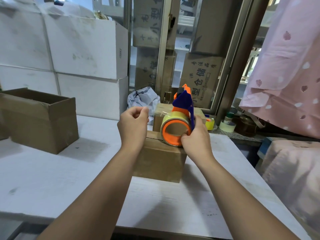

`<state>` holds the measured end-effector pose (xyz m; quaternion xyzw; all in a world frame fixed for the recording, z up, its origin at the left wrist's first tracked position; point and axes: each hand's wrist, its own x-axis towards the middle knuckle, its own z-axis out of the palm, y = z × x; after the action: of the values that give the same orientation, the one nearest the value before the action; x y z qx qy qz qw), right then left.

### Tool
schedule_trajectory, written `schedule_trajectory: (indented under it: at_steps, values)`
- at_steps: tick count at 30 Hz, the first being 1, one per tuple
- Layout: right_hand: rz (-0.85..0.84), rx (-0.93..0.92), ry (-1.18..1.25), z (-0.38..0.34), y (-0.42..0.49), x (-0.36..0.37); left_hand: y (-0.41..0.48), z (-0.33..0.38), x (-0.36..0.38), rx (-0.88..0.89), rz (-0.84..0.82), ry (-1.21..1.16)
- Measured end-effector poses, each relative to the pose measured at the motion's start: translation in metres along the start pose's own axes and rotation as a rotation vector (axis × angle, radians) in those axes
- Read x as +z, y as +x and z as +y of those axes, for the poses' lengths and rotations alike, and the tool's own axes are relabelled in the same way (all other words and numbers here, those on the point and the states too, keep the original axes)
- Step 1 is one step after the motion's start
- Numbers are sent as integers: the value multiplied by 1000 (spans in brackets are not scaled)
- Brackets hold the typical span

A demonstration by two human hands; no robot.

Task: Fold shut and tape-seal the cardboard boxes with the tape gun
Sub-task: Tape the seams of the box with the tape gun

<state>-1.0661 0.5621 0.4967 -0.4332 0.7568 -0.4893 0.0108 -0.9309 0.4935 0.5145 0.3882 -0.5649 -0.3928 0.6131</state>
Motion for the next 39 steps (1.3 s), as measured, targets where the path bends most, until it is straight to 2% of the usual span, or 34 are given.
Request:
schedule_trajectory:
  at_steps: [6,10,15,20,23,26,32,36,39]
  values:
    - [-69,-56,49,-7,-1,-5,1,-14,-12,-30,-8,70]
    - [-152,-72,134,-14,-2,4,1,-31,-24,-193,109,-78]
    - [-149,-71,190,-18,-1,13,-3,-45,-30,-333,110,-162]
    - [-127,-108,254,-21,-2,19,-2,-41,-31,-480,147,-375]
    - [-66,-76,332,-19,-3,23,-7,-40,-30,-441,155,-291]
    - [-13,-34,428,-16,-1,23,-16,-37,-29,-322,164,-131]
    - [-12,0,487,-14,-2,16,-32,-40,-24,-149,146,90]
    - [-23,38,593,-9,-2,13,-37,-44,-23,-100,139,122]
    - [-78,34,599,-3,-1,13,-39,-43,-23,-151,158,64]
